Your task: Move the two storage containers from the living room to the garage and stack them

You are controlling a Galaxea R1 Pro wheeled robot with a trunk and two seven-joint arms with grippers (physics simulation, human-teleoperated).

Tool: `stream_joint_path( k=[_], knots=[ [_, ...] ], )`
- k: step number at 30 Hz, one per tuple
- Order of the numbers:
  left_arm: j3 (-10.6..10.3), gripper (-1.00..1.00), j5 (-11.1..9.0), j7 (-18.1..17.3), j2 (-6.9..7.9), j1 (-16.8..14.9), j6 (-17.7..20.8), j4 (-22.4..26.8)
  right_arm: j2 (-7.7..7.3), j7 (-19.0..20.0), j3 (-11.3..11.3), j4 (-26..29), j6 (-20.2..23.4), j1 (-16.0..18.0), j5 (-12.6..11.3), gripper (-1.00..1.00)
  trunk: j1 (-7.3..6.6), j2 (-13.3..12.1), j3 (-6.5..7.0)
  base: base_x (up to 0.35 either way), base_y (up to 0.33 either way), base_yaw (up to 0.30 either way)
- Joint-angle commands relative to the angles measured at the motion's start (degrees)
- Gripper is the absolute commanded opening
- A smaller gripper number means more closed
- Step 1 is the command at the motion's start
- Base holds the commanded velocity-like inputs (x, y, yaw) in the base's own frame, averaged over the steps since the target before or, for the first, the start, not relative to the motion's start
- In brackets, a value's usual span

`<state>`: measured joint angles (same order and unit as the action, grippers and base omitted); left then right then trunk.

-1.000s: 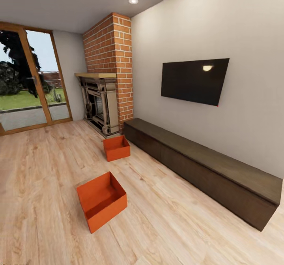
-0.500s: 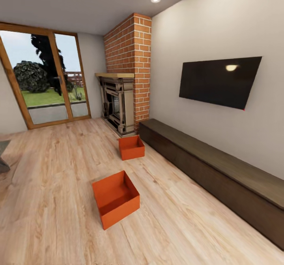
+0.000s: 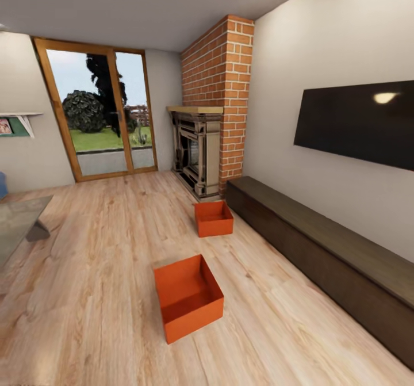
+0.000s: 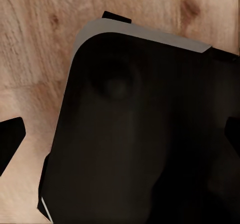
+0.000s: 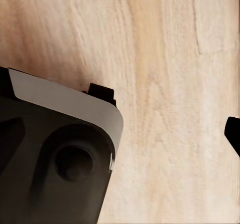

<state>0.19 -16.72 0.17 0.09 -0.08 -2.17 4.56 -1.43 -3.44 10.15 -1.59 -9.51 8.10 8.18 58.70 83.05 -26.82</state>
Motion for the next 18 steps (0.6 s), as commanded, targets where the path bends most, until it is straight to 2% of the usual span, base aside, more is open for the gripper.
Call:
stream_joint_path(
  k=[1, 6, 18],
  knots=[
    [-0.01, 1.00, -0.24, 0.03, 0.00, -0.01, -0.12, 0.02, 0.02, -0.34, 0.13, -0.19, -0.25, 0.07, 0.60, 1.00, 0.03, 0.03, -0.05, 0.281, -0.145, 0.278],
    [-0.01, 1.00, -0.24, 0.03, 0.00, -0.01, -0.12, 0.03, 0.03, -0.34, 0.13, -0.17, -0.27, 0.07, 0.62, 1.00, 0.03, 0.03, -0.05, 0.271, -0.165, 0.247],
    [-0.10, 1.00, -0.24, 0.01, -0.02, -0.01, -0.12, 0.01, -0.06, -0.58, 0.86, -0.17, -0.14, 0.07, 1.55, 1.00, 0.03, 0.03, -0.05, 0.265, -0.177, 0.016]
  ],
)
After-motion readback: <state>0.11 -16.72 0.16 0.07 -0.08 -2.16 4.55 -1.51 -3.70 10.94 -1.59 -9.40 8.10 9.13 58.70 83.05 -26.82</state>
